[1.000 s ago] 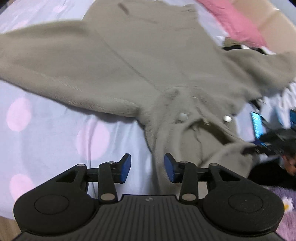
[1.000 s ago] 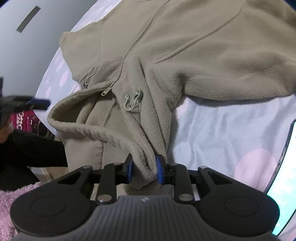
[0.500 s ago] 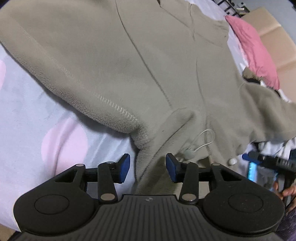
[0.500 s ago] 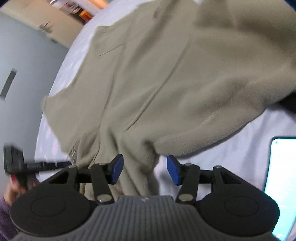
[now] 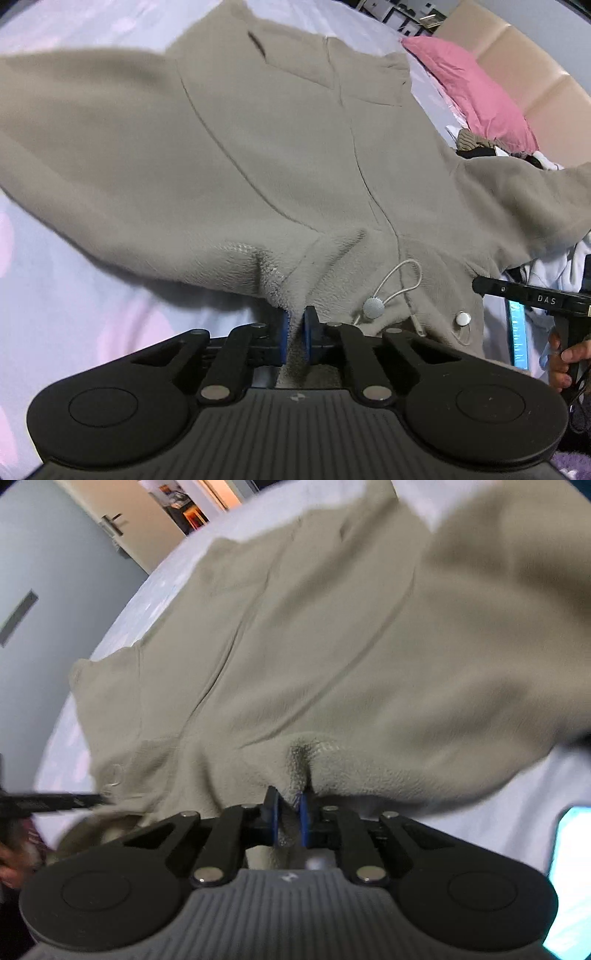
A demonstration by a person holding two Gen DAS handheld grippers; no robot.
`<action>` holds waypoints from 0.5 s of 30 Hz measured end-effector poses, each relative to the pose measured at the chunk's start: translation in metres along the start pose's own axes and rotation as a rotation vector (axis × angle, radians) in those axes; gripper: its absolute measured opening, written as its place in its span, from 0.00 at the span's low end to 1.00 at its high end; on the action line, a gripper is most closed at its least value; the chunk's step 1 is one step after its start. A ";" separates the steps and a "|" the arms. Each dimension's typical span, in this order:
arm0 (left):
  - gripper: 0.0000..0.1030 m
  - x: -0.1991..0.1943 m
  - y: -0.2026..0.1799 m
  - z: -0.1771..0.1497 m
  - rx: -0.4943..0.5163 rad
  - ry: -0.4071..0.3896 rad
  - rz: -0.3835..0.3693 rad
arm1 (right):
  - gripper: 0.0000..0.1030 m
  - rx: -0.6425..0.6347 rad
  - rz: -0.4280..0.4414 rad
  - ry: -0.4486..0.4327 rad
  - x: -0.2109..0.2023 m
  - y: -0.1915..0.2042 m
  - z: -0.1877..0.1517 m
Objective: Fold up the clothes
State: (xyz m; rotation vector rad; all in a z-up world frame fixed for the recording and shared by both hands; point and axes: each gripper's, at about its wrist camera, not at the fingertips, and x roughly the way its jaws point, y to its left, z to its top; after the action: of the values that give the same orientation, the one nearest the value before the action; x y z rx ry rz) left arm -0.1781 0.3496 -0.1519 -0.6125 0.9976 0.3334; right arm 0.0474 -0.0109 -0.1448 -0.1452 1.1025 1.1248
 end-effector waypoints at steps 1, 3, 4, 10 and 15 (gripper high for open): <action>0.06 0.004 -0.001 0.000 0.016 0.008 0.021 | 0.12 -0.039 -0.022 0.002 0.002 0.004 0.000; 0.06 0.021 -0.001 -0.002 0.032 0.053 0.053 | 0.11 -0.085 -0.061 0.036 0.016 0.007 -0.003; 0.06 0.023 0.001 -0.003 0.024 0.056 0.047 | 0.11 -0.091 -0.071 0.052 0.023 0.006 -0.005; 0.13 0.002 0.009 -0.003 -0.022 0.033 0.042 | 0.22 -0.077 -0.039 0.089 0.020 -0.005 -0.003; 0.23 -0.043 -0.014 -0.009 0.091 -0.032 -0.007 | 0.24 -0.127 0.012 0.076 -0.018 0.012 -0.007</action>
State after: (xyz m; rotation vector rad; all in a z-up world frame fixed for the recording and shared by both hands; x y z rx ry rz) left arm -0.1989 0.3339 -0.1138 -0.5266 0.9747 0.2896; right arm 0.0342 -0.0207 -0.1297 -0.2832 1.1008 1.2084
